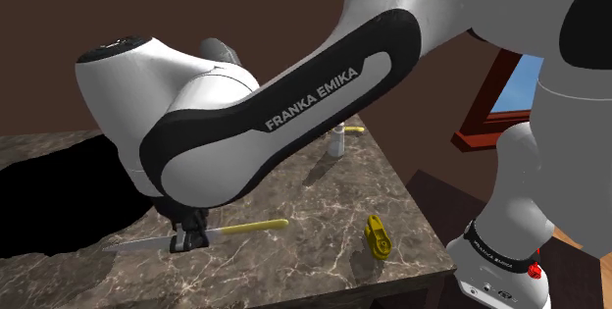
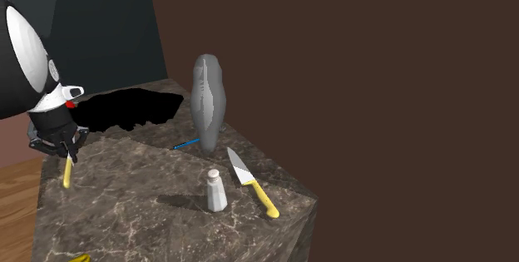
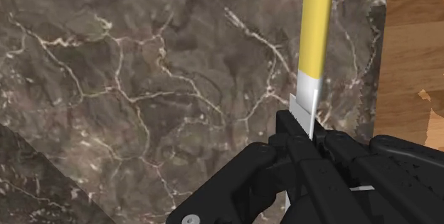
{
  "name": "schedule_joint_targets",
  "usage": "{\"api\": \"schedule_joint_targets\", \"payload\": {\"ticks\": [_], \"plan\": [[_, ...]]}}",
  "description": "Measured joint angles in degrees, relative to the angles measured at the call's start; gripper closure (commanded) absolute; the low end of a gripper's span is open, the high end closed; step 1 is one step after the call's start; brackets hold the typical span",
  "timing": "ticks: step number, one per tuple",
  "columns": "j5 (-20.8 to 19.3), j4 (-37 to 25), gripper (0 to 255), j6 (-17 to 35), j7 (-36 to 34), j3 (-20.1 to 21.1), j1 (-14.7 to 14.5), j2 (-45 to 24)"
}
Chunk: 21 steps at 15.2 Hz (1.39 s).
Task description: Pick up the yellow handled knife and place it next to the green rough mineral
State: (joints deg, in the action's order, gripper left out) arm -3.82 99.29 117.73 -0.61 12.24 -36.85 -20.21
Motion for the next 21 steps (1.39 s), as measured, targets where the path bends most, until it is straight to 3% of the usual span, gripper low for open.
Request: {"api": "schedule_joint_targets", "payload": {"ticks": [7,13,14,21], "plan": [[-0.6,2.3,255,4.5,-0.3,-0.3,-0.1,-2.2],[-0.7,2.5,255,5.0,-0.3,-0.3,-0.1,-2.5],[-0.7,2.5,0,5.0,-0.3,-0.3,-0.1,-2.5],[-0.6,2.1,0,4.3,-0.2,-0.3,-0.1,-2.2]]}}
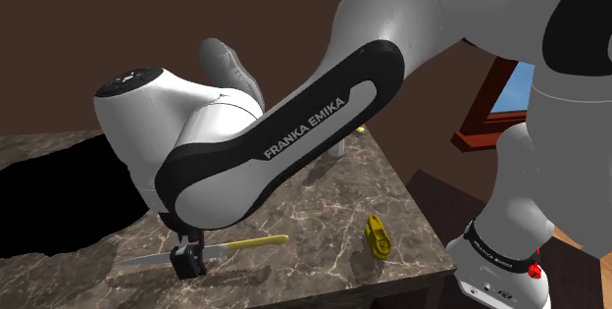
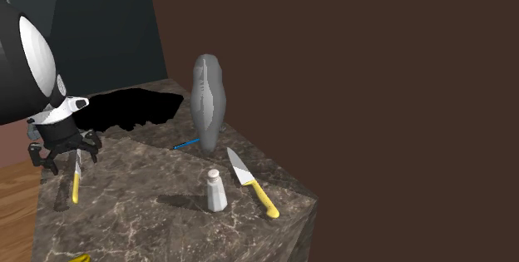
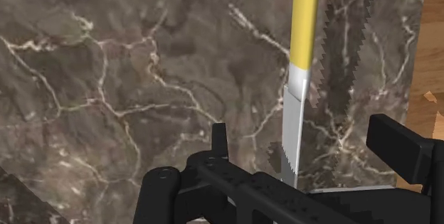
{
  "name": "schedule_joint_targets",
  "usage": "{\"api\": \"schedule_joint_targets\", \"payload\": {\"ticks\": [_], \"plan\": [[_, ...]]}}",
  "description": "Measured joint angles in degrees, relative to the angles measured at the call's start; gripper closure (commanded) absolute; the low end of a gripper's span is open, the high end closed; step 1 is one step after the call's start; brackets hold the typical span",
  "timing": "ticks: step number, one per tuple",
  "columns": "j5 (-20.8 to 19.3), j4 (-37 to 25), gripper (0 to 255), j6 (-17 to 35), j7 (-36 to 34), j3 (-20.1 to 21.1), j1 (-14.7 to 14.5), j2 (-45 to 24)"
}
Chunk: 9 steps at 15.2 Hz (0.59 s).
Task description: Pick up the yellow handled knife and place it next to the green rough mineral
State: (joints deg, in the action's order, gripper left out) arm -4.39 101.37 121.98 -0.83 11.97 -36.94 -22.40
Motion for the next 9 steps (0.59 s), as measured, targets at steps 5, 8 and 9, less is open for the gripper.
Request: {"api": "schedule_joint_targets", "payload": {"ticks": [5,8,9], "plan": [[0.6,-2.9,0,-5.2,0.4,0.3,0.2,2.4],[0.7,-3.1,0,-5.5,0.4,0.3,0.2,2.5],[0.7,-3.1,0,-5.5,0.4,0.3,0.2,2.5]]}}
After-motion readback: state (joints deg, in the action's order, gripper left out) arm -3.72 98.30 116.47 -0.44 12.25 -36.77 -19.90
